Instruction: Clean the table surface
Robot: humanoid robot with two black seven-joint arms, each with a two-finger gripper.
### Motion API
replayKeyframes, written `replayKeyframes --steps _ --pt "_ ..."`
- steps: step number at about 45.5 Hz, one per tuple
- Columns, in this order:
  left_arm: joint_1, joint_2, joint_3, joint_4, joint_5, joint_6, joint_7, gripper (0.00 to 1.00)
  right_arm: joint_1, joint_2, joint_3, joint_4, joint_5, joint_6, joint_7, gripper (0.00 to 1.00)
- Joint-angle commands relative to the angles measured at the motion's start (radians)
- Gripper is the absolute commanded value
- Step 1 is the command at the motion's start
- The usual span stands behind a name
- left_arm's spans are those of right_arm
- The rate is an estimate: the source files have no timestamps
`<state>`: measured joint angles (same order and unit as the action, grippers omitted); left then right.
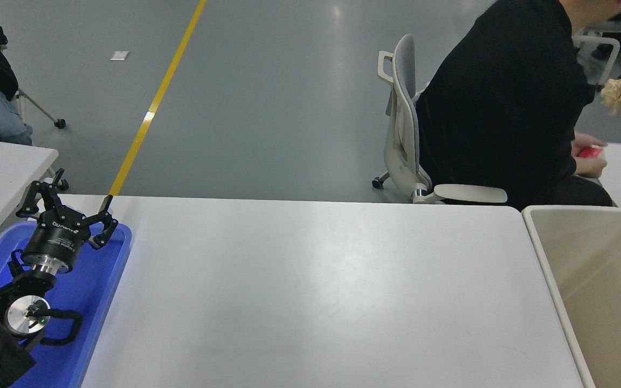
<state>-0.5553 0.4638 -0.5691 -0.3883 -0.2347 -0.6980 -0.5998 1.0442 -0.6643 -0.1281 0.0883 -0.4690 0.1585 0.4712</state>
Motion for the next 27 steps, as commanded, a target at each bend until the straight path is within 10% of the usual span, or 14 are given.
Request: replayKeyframes --steps 1,27 --pt "0.0 -0.001 0.0 0.0 0.0 0.0 0.0 1.0 -0.078 0.003 -0.002 -0.051 0.02 0.003 -0.226 0.0" --pt "0.0 0.001 0.0 0.0 0.0 0.0 0.0 1.0 -0.223 0.068 0.012 -0.094 0.067 -0.014 -0.421 0.0"
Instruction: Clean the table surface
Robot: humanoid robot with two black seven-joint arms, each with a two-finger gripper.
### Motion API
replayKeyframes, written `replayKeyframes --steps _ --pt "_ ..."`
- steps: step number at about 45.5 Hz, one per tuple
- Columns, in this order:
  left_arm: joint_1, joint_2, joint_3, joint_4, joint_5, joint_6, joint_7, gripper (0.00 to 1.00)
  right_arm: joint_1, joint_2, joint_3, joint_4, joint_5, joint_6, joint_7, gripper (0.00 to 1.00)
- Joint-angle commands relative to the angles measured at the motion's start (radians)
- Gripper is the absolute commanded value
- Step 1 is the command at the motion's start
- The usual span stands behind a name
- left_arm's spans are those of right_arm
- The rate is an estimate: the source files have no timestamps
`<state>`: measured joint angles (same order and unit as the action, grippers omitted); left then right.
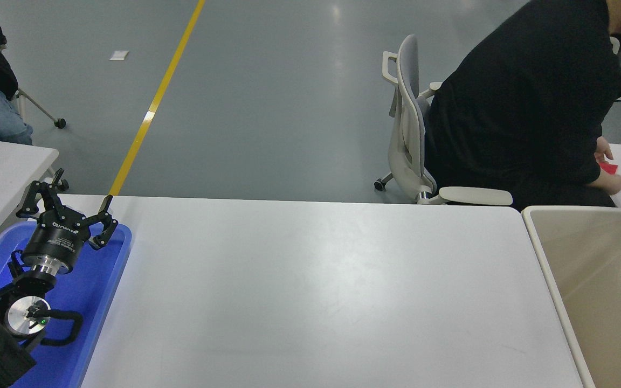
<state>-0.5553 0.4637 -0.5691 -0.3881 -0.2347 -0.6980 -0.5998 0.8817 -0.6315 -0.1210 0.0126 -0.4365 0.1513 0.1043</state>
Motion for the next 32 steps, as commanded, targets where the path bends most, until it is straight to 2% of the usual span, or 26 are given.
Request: replayKeyframes --steps 1,18,32 --pt "0.0 0.0 0.0 0.0 0.0 0.0 0.0 1.0 -0.067 0.041 0.004 -0.019 0.038 -0.007 -0.054 0.0" --pt "0.0 0.0 0.0 0.0 0.0 0.0 0.0 1.0 -0.19 0.153 0.004 -0.017 0.094 -0.078 -0.052 0.0" --pt "0.0 0.001 0.0 0.0 0.0 0.0 0.0 1.0 -0.233 0.22 0.006 -0.017 0.12 -0.105 -0.052 0.0"
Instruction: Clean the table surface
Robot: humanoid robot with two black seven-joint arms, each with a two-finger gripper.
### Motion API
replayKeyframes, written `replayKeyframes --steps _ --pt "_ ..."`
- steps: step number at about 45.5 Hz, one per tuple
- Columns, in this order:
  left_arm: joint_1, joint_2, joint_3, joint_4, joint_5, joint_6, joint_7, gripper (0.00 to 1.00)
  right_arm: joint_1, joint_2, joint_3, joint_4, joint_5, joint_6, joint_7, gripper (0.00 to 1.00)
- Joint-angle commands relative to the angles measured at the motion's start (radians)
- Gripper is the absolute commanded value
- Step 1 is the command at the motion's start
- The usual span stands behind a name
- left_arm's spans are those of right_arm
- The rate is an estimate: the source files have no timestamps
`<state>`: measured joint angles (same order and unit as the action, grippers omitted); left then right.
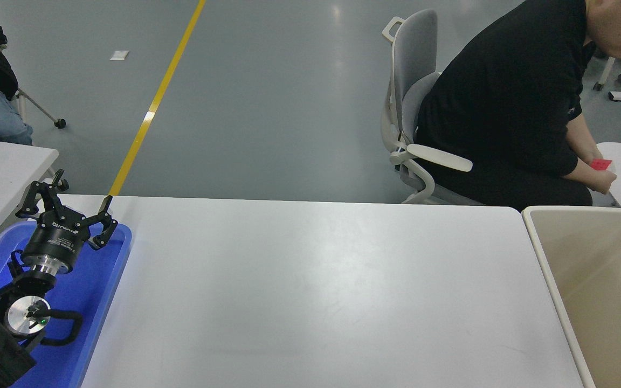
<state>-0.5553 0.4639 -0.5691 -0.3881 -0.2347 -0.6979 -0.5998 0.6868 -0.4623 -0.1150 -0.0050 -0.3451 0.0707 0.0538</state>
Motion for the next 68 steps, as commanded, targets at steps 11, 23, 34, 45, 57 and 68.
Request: replayKeyframes --steps 11,23,34,45,57,68 --pt "0.0 -0.001 0.0 0.0 0.0 0.0 0.0 1.0 -0.066 0.082 0.0 0.0 0.031 -0.026 -0.002 0.0" --pt "0.0 -0.001 0.0 0.0 0.0 0.0 0.0 1.0 -0.061 0.09 0.0 -0.001 0.031 -0.081 -0.002 0.45" --pt "0.0 0.001 0.0 0.0 0.0 0.0 0.0 1.0 -0.064 0.091 0.0 0.002 0.031 -0.17 0.006 0.86" --pt "0.0 -0.001 0.0 0.0 0.0 0.0 0.0 1.0 -0.056 0.091 0.002 0.014 0.031 -0.181 0.004 0.97" --pt "0.0 0.001 0.0 0.0 -0.001 0.0 0.0 1.0 0.016 0.076 0.003 0.046 0.031 -0.17 0.003 0.98" --pt "0.0 0.001 0.0 0.0 0.0 0.0 0.0 1.0 0.144 -0.085 0.006 0.207 0.032 -0.173 0.003 0.98"
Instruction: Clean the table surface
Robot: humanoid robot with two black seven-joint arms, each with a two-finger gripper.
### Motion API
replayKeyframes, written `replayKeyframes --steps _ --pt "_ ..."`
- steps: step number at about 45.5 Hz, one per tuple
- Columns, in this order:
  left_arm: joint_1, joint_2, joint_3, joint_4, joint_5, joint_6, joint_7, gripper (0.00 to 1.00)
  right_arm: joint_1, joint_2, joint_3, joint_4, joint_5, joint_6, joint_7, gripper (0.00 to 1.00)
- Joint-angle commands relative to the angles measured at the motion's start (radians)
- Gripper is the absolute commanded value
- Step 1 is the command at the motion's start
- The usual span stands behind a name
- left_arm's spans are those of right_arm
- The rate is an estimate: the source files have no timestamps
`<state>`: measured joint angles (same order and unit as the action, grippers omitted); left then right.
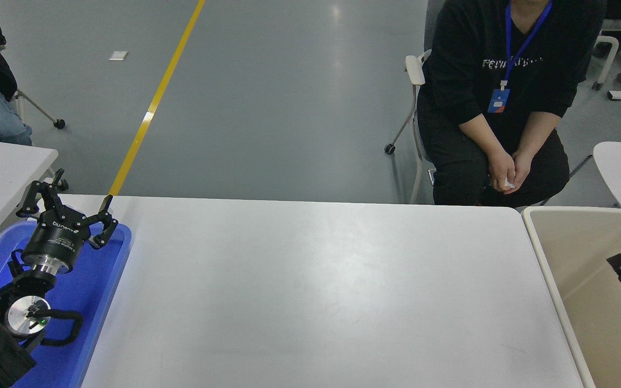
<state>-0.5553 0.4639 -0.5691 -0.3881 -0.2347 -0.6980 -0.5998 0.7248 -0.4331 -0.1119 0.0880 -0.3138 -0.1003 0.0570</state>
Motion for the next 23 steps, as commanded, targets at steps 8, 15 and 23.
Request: replayKeyframes --steps 8,15,23 --pt "0.0 -0.001 0.0 0.0 0.0 0.0 0.0 1.0 0.182 -0.194 0.13 0.159 0.001 0.001 0.0 0.98" --pt "0.0 -0.001 0.0 0.0 0.0 0.0 0.0 1.0 0.229 -0.207 0.286 0.162 0.001 0.001 0.006 0.98" --pt "0.0 0.001 0.0 0.0 0.0 0.0 0.0 1.0 0.234 -0.228 0.507 0.199 0.001 0.001 0.007 0.98"
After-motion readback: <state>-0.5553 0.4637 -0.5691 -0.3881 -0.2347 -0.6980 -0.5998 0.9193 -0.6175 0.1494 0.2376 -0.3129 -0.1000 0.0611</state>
